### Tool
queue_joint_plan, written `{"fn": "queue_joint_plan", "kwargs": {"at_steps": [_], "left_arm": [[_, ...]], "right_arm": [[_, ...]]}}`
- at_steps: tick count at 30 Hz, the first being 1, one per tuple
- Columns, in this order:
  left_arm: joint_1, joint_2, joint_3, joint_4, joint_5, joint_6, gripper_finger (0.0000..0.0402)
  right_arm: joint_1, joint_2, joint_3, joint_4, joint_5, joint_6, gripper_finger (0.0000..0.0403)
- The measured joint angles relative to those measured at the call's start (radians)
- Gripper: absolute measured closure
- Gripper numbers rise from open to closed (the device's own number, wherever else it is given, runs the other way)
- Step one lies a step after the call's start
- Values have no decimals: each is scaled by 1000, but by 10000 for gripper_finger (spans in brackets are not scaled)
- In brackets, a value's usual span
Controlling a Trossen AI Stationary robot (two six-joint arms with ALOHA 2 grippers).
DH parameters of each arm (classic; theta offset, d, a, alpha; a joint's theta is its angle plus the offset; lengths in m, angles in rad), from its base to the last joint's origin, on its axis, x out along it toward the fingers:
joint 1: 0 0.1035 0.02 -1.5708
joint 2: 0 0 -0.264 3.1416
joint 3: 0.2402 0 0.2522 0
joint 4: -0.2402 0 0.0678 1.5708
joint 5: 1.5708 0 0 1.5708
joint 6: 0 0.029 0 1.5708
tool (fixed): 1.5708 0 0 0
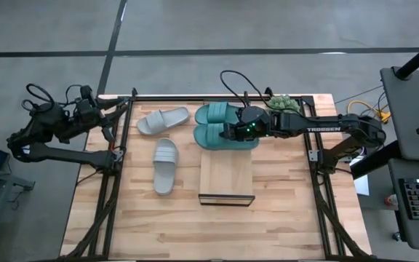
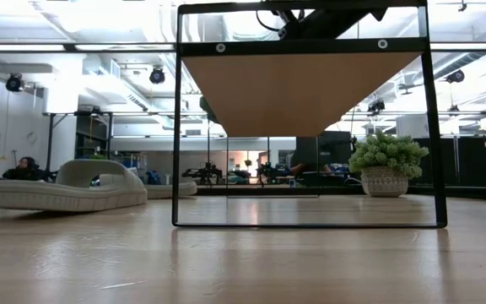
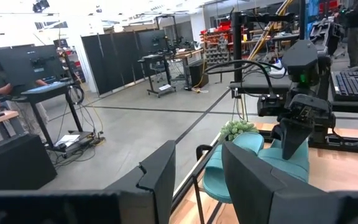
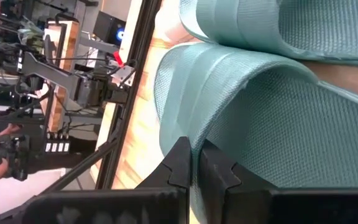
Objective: Pick and place slides into the shelf
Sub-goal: Put the green slide on the shelf
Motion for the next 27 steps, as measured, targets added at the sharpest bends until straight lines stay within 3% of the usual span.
{"fn": "queue_joint_plan", "kwargs": {"at_steps": [27], "left_arm": [[0,-6,0,3,0,0,285]], "right_arm": [[-6,17,-2,47,-26,8,394]]}}
